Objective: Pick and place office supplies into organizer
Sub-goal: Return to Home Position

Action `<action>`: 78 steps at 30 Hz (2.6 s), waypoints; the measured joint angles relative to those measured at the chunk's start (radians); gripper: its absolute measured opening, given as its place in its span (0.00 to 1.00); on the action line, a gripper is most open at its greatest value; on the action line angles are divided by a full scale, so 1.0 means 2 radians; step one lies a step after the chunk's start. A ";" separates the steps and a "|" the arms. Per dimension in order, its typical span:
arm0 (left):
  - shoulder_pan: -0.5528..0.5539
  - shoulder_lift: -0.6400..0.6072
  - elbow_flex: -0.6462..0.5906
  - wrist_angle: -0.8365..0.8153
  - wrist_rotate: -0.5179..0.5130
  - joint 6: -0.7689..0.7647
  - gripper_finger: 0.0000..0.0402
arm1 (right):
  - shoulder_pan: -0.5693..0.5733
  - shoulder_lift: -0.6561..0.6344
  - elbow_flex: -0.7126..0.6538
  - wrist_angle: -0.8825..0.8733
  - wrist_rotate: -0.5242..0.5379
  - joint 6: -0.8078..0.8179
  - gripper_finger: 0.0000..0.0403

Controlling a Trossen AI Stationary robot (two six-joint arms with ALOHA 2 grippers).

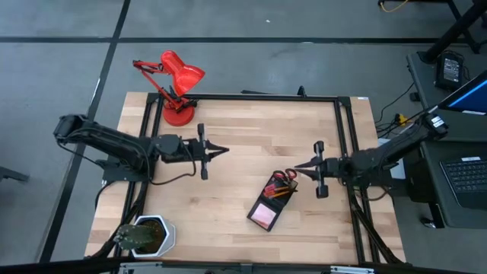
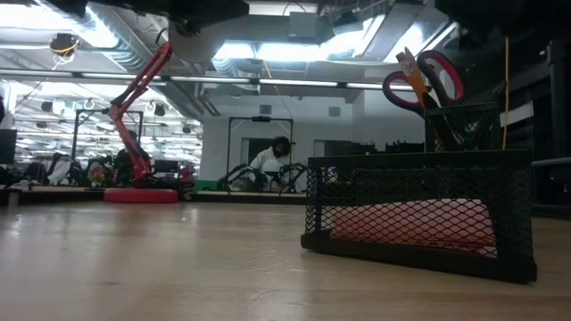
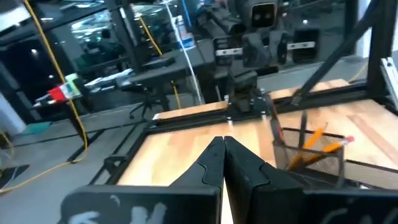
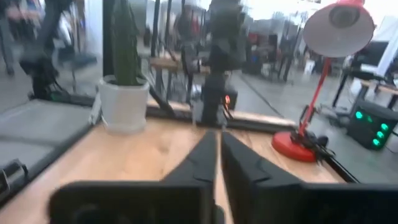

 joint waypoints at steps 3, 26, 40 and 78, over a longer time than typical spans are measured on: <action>0.021 -0.015 0.000 -0.004 0.035 0.001 0.00 | -0.011 0.000 0.048 -0.088 -0.001 0.001 0.02; 0.264 -0.255 -0.194 0.060 0.207 -0.065 0.00 | -0.214 -0.145 0.093 -0.281 -0.210 0.000 0.00; 0.263 -0.358 -0.289 0.059 0.169 -0.095 0.00 | -0.282 -0.193 -0.002 -0.219 -0.281 0.016 0.00; 0.234 -0.536 -0.288 -0.202 0.113 -0.069 0.00 | -0.389 -0.311 -0.121 -0.215 -0.412 0.069 0.00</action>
